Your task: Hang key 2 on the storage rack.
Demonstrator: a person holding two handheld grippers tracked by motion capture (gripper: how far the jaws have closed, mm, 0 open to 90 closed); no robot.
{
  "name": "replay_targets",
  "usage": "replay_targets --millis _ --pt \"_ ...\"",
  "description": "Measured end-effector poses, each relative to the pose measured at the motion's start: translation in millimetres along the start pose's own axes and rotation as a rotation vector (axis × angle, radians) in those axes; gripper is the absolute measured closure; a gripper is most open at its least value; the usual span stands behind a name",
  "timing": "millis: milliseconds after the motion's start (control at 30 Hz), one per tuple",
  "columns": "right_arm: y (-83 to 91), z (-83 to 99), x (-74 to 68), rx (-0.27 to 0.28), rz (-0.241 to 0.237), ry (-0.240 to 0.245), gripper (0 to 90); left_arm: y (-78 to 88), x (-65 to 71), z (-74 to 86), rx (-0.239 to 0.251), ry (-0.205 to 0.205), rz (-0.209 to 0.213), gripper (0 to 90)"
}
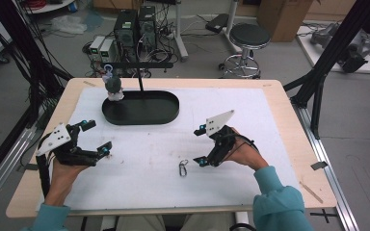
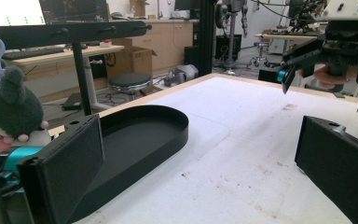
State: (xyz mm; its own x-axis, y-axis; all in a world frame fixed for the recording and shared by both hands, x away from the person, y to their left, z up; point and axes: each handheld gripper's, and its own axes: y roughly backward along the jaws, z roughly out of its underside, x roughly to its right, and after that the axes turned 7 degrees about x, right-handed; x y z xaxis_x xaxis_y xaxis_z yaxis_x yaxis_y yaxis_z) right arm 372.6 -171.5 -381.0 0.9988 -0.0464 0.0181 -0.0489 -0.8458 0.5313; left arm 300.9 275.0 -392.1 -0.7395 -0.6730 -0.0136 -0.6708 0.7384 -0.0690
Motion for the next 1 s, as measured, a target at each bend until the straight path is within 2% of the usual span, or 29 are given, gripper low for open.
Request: replay_targets --millis 133,267,433,633,733,900,933,1000 --pt "-10.5 2.7 2.9 -0.048 -0.017 0.007 1.9 -0.5 0.4 0.0 0.002 0.002 0.003 1.7" --pt "-19.3 4.1 5.2 -0.060 -0.040 0.006 2.2 -0.3 0.2 -0.1 0.001 0.001 0.000 1.7" --pt "-27.6 7.9 6.5 -0.117 -0.065 0.003 5.1 -0.1 0.0 -0.1 0.001 0.002 0.001 1.7" --pt "-36.4 10.7 7.2 -0.153 -0.081 0.006 6.2 -0.1 -0.1 -0.1 -0.001 0.000 0.000 1.7" --pt "-38.8 11.6 6.9 -0.183 -0.100 0.015 19.6 0.1 -0.4 -0.2 -0.002 -0.002 0.000 1.7" --pt "-43.3 12.8 6.9 -0.191 -0.119 0.016 21.3 0.0 -0.3 0.0 -0.002 0.002 -0.001 1.7" --pt "-44.1 13.1 7.0 -0.200 -0.132 0.015 25.8 0.1 -0.3 -0.1 -0.003 0.001 -0.001 1.7" --pt "-45.4 13.6 7.3 -0.207 -0.141 0.021 29.0 0.2 -0.1 -0.2 -0.004 -0.001 -0.001 1.7"
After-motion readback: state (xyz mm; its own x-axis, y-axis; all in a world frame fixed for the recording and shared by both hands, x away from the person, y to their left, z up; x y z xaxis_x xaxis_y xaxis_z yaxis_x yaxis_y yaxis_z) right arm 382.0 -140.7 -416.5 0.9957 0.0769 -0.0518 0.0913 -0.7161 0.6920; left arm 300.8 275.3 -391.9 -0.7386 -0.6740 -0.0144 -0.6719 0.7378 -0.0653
